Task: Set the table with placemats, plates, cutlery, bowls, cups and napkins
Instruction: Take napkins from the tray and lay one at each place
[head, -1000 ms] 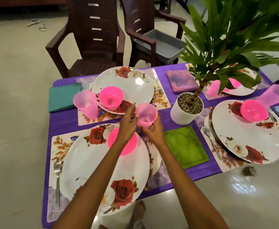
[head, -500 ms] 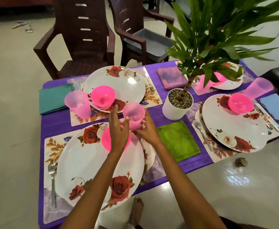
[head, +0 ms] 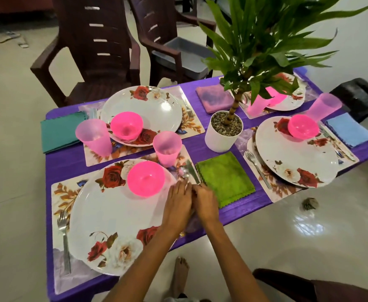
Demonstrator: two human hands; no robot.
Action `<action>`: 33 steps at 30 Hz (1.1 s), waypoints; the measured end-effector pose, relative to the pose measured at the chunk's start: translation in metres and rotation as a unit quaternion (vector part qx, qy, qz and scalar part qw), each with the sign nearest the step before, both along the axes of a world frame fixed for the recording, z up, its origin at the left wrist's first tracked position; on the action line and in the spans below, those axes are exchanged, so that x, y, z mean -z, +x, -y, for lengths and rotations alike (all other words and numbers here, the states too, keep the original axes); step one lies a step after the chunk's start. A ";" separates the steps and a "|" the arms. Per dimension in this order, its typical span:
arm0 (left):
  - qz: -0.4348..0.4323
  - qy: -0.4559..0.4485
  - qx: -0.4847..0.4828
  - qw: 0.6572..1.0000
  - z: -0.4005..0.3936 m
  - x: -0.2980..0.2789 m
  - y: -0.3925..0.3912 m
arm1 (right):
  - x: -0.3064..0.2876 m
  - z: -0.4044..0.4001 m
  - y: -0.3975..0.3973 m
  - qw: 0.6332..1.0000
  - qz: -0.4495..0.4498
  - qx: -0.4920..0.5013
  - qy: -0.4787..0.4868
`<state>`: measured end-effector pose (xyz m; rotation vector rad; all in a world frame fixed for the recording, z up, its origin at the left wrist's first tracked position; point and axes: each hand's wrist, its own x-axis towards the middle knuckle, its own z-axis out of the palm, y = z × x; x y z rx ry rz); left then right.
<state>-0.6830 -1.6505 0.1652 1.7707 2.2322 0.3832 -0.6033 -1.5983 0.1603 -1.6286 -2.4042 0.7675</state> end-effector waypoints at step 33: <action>-0.137 -0.199 0.056 0.969 0.001 -0.005 -0.007 | -0.001 0.005 0.015 0.997 0.071 -0.030 0.023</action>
